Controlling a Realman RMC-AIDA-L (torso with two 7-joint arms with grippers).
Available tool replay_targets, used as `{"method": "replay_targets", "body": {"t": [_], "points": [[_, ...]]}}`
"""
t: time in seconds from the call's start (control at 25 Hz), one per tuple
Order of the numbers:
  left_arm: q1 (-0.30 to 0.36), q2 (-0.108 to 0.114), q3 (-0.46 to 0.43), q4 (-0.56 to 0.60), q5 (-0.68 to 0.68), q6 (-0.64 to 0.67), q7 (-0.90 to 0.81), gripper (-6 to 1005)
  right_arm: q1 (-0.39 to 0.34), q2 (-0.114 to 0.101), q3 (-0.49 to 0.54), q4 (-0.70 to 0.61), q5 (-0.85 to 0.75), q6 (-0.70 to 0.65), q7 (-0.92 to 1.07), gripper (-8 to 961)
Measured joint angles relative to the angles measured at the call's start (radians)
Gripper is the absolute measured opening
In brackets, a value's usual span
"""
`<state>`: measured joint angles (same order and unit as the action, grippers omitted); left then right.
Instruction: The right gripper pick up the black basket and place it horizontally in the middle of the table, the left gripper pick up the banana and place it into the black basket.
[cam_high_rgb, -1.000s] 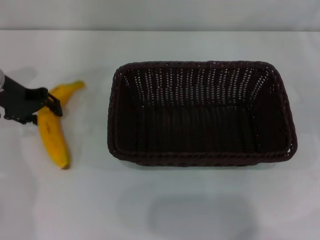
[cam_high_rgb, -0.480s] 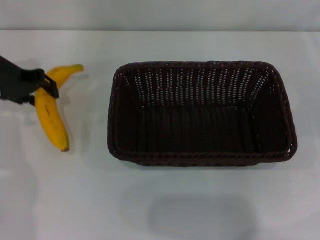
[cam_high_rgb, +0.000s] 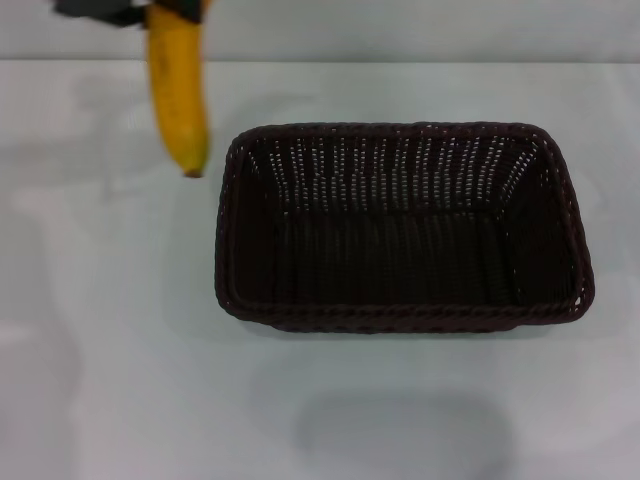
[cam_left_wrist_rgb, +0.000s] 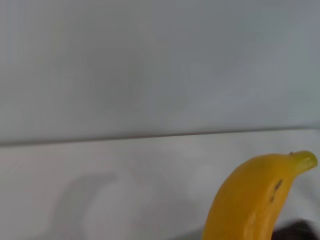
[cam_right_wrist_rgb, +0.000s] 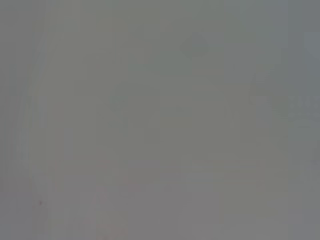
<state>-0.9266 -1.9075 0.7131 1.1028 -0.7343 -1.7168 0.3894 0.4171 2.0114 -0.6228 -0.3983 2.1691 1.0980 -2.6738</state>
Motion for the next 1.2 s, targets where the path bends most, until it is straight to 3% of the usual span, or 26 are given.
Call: {"method": "replay_targets", "body": {"t": [0.12,0.28,0.6,0.72,0.76,0.8,0.92,1.08,1.2], "points": [[-0.047,0.001,0.032,-0.048,-0.088,-0.036,0.038,606,-0.003,0.001,0.0,0.0,0.001,0.007,0.002,875],[-0.095,-0.019,0.117,-0.147,-0.131,-0.023,0.078,625,-0.009,0.002,0.0,0.001,0.001,0.011,0.002,875],[-0.088,-0.069,0.136,-0.135,-0.133,0.081,0.228,661,-0.034,0.001,0.001,-0.001,0.02,0.035,0.003,875],[-0.033,-0.079,0.131,-0.091,-0.142,0.154,0.312,748,-0.037,0.002,0.002,0.001,0.032,0.046,0.0,875],[0.017,-0.09,0.131,-0.057,-0.163,0.217,0.379,788,-0.038,0.002,0.001,0.003,0.034,0.053,0.0,875],[0.017,-0.09,0.131,-0.057,-0.163,0.217,0.379,829,-0.04,0.002,0.002,0.005,0.036,0.061,0.0,875],[0.14,-0.122,0.13,-0.004,-0.252,0.347,0.526,868,-0.049,0.002,0.002,0.009,0.042,0.086,-0.002,875],[0.33,-0.167,0.134,0.018,-0.488,0.573,0.809,863,-0.057,0.002,0.008,0.024,0.055,0.128,-0.004,875],[0.453,-0.173,0.156,-0.052,-0.778,0.665,1.089,863,-0.058,0.002,0.03,0.049,0.058,0.178,-0.004,875]]}}
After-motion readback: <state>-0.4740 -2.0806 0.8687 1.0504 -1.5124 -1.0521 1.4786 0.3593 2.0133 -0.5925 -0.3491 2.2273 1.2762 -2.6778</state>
